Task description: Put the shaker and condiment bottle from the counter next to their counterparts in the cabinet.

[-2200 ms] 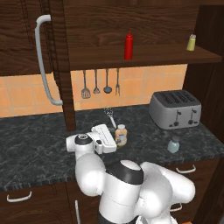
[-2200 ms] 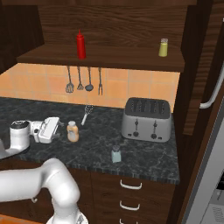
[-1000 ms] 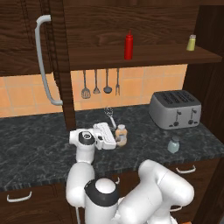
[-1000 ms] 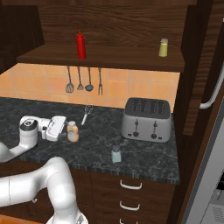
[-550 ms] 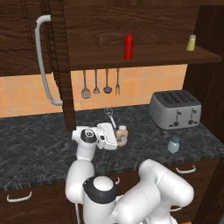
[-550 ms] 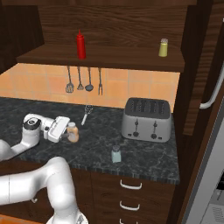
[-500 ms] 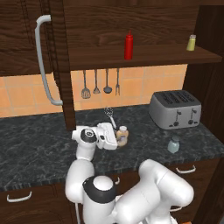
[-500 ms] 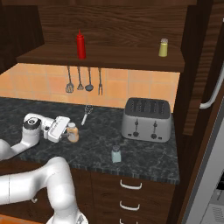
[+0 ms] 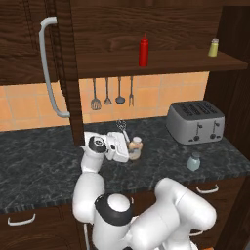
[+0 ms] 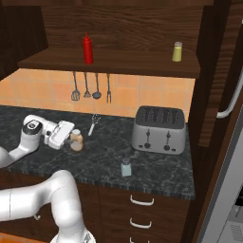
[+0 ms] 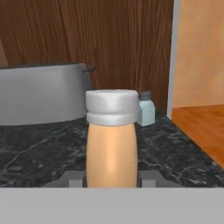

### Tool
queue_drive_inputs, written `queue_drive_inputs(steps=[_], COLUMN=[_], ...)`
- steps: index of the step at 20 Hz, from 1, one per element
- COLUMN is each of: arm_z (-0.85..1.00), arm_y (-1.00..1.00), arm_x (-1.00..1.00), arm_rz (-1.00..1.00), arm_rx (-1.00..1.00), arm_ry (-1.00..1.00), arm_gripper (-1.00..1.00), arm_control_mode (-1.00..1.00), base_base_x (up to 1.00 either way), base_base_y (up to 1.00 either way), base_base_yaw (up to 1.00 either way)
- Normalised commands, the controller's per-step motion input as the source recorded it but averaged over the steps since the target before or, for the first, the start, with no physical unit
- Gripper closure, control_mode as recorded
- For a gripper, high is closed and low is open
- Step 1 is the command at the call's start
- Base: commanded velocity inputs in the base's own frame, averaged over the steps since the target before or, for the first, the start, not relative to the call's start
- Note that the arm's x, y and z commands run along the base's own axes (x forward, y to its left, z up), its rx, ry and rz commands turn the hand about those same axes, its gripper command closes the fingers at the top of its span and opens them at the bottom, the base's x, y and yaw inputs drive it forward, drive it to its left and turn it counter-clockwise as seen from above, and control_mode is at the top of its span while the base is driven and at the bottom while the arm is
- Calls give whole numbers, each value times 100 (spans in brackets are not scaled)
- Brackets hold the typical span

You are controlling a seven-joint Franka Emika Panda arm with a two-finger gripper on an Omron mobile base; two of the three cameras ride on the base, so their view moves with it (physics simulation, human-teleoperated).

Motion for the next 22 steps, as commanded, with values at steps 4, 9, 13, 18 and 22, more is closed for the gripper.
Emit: queue_drive_inputs(steps=[4, 9, 13, 18, 22], arm_z=[32, 76, 88, 77, 71], arm_y=[-5, -16, -10, -15, -16], arm_x=[-36, -43, -48, -60, -66], arm_rz=[36, 26, 23, 6, 0], arm_rx=[0, -1, -11, -7, 0], arm_ry=[-6, -13, -27, -1, 15], arm_gripper=[100, 100, 100, 100, 100], arm_control_mode=[-100, -100, -100, -100, -100], base_base_x=[0, 0, 0, 0, 0], base_base_y=[0, 0, 0, 0, 0], base_base_yaw=[0, 0, 0, 0, 0])
